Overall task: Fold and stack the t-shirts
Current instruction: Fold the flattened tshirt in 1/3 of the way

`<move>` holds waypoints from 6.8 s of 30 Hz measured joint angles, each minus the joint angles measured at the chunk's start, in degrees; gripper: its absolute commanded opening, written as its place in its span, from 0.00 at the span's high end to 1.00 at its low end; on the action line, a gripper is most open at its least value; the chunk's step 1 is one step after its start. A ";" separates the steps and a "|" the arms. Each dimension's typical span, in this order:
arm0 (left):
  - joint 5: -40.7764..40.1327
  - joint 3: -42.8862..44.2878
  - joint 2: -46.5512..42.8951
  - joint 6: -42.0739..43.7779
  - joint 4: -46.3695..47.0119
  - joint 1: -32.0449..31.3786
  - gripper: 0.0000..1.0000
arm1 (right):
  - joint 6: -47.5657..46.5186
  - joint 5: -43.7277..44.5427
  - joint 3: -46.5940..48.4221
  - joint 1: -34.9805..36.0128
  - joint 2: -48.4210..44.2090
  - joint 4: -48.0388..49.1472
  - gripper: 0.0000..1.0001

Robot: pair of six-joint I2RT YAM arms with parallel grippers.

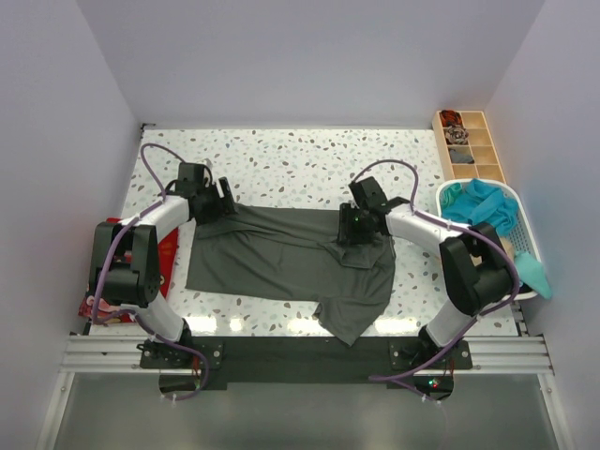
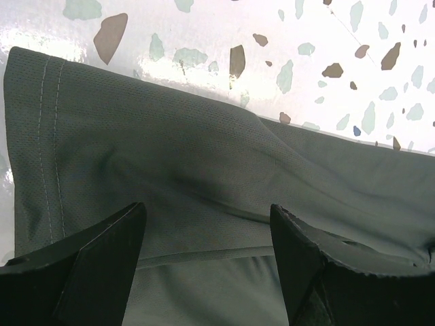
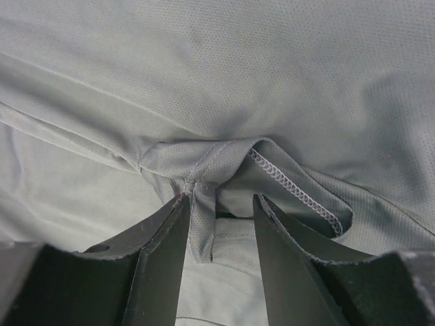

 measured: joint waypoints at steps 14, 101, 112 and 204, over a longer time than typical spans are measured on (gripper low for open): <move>0.22 -1.33 -0.42 0.44 0.66 0.00 0.00 | -0.15 -1.38 -0.33 0.00 3.04 5.27 0.69; 1.70 -1.33 -0.37 0.42 1.57 -1.84 0.00 | -2.51 6.08 -4.35 -0.37 -11.32 0.39 0.41; 1.64 -1.33 -0.17 0.42 1.55 -1.84 0.00 | -4.68 3.21 -4.26 -0.52 -4.24 2.80 0.43; 1.77 -1.33 1.88 0.44 1.97 -3.58 0.00 | 4.00 8.74 -15.98 12.28 -18.36 -5.55 0.57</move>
